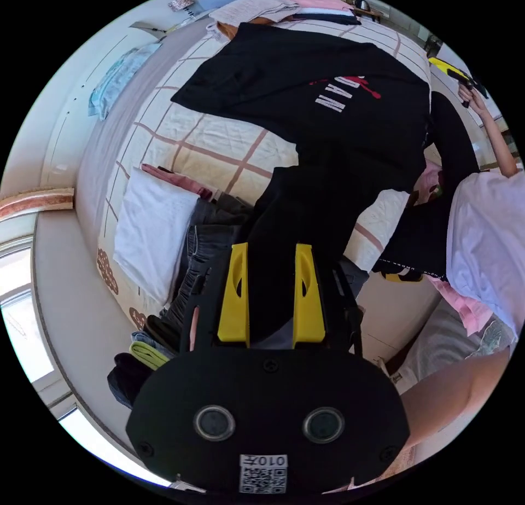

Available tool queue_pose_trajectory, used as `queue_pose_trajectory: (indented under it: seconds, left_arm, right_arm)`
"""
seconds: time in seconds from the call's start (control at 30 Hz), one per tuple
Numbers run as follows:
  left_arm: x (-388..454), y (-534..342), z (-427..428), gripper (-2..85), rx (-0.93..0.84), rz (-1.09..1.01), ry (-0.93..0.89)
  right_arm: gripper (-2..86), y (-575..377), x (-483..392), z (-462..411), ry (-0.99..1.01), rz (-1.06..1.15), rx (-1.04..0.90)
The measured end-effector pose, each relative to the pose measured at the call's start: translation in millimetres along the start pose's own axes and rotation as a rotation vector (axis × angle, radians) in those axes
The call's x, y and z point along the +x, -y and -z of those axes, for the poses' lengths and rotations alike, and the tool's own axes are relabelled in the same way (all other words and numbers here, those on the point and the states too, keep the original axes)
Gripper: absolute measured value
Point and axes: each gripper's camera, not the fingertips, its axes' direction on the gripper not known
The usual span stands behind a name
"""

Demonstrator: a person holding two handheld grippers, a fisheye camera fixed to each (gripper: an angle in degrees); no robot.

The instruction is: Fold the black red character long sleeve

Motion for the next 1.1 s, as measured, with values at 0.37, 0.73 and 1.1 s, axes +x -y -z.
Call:
queue_pose_trajectory:
  seconds: [0.37,0.73,1.1]
  left_arm:
    - [-95.3,-132.1,-6.1,0.9,0.451,0.267,-0.569]
    - [-127.6,-341.3,-23.6,0.3,1.382,0.770,-0.679]
    - [-87.5,-337.8,3.7,0.5,1.447,1.068,-0.450]
  right_arm:
    - [7.8,-10.8,-7.7,8.9,-0.022,0.021,-0.006]
    - [7.0,-8.0,-30.5,2.0,-0.004,0.078,-0.013]
    - [6.2,-20.0,-29.6,3.8,-0.069,0.102,-0.022]
